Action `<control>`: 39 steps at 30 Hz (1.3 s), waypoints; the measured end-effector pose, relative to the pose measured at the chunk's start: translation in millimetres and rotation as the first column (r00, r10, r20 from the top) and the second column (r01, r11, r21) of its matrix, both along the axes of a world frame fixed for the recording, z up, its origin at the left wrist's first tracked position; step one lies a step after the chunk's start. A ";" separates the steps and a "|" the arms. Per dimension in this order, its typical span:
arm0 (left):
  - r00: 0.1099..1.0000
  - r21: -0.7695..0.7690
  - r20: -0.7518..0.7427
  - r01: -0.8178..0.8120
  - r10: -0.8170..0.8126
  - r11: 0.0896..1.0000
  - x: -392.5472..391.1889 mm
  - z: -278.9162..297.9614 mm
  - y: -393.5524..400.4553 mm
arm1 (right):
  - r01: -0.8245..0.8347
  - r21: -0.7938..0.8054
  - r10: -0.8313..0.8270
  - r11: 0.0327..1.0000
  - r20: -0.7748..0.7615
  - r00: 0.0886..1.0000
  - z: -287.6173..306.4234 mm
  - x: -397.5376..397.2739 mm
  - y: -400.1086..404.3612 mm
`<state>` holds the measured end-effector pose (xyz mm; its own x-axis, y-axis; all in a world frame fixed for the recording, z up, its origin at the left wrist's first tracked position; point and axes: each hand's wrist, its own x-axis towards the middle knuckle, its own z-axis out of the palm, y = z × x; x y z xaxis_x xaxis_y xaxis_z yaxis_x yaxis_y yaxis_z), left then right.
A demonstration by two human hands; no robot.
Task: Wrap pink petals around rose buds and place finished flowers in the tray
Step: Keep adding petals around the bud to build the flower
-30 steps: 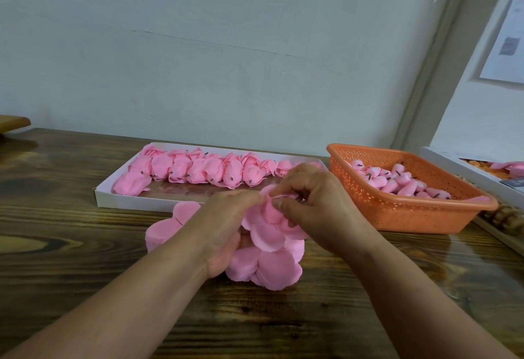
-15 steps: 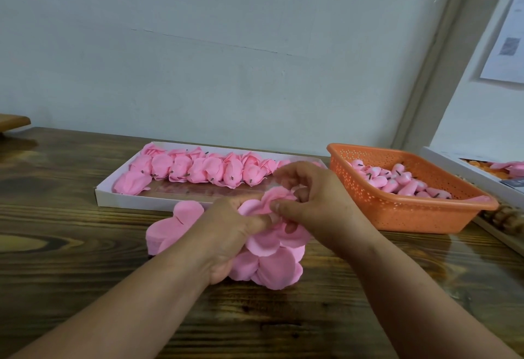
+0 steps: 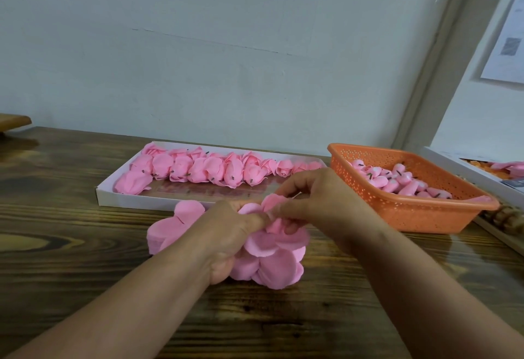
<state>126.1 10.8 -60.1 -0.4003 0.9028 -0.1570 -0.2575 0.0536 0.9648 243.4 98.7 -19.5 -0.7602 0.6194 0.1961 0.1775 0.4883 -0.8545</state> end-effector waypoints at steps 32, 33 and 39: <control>0.986 -0.061 0.108 0.132 -0.125 0.989 -4.4 11.9 -8.5 | -0.122 0.291 0.097 0.949 0.098 0.990 10.0 7.9 3.2; 0.986 -0.044 0.130 0.114 -0.108 0.992 -4.2 10.5 -8.5 | -0.092 0.288 0.070 0.953 0.084 0.994 8.6 6.7 3.2; 0.991 -0.033 0.132 -0.028 0.032 0.999 2.1 3.1 -7.2 | 0.020 0.293 -0.029 0.956 0.025 0.999 -0.6 4.7 4.4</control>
<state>128.2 3.6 -57.0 -0.4012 0.8846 -0.2377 -0.3845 0.0729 0.9203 248.1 103.1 -20.1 -0.7533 0.5568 0.3499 0.2148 0.7113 -0.6693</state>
